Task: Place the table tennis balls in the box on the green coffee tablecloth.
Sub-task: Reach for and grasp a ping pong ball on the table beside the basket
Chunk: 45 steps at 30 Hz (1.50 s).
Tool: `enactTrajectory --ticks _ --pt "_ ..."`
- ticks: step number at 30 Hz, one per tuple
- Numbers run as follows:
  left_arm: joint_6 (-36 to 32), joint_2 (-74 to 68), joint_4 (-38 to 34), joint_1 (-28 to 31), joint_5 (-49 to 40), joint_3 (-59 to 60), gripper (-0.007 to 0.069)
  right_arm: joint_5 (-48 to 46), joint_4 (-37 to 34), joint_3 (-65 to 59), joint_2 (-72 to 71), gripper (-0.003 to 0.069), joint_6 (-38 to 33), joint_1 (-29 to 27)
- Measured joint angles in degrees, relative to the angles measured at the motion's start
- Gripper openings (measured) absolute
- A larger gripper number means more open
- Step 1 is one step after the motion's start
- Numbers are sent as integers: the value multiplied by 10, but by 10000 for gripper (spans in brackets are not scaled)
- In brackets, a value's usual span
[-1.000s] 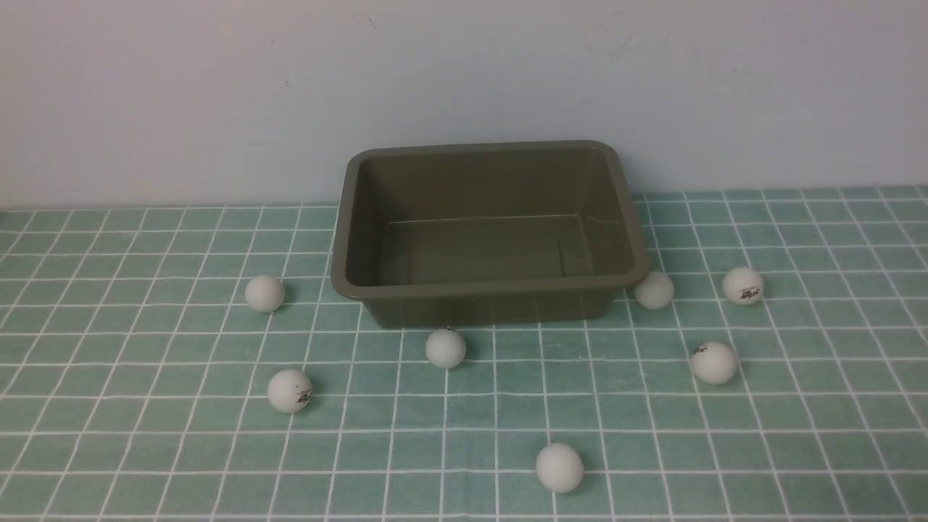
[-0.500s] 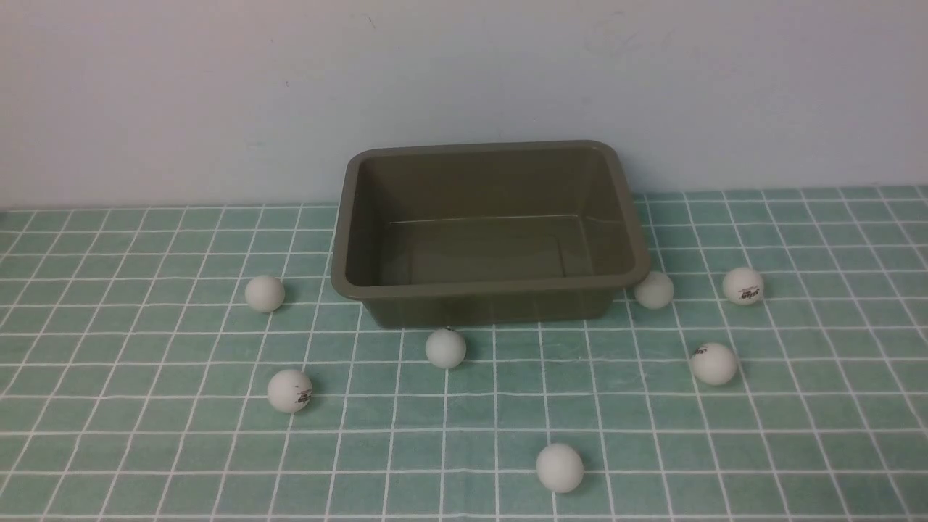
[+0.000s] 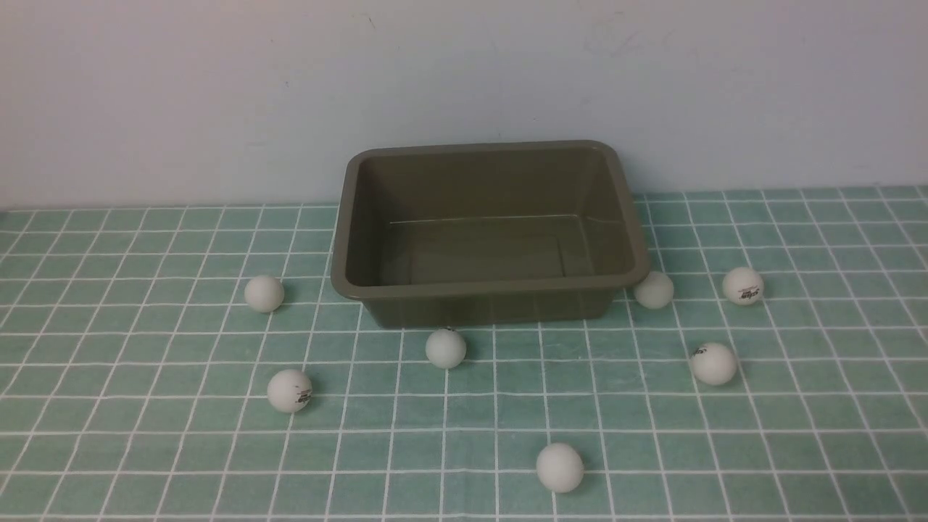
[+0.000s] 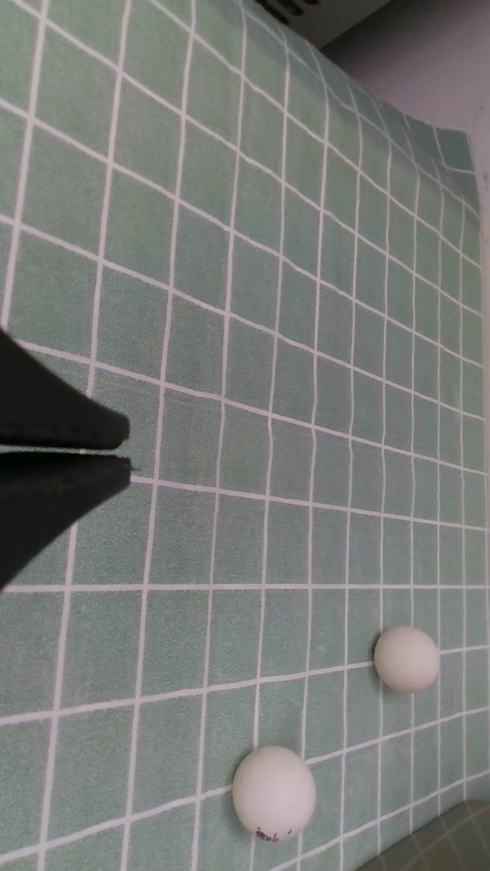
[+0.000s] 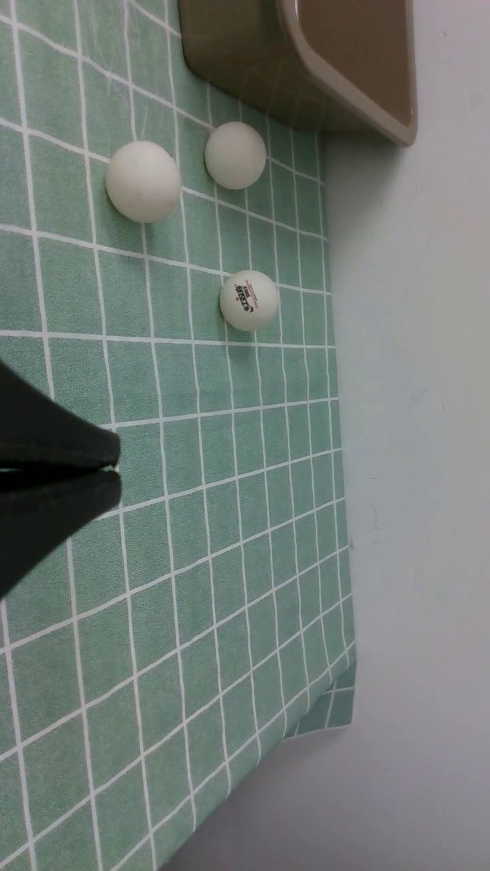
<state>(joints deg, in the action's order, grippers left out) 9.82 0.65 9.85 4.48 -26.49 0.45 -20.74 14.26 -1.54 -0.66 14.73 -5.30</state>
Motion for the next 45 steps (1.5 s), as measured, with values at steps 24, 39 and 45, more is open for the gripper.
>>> enactTrajectory --ticks 24,39,45 --pt "128 0 -395 0 8 0 -4 199 -94 -1 0 -16 115 0" --pt "128 0 -489 0 46 0 -4 292 -98 -1 0 -16 124 0" --pt "128 0 -508 0 82 0 -4 300 -98 -1 0 -16 138 0"
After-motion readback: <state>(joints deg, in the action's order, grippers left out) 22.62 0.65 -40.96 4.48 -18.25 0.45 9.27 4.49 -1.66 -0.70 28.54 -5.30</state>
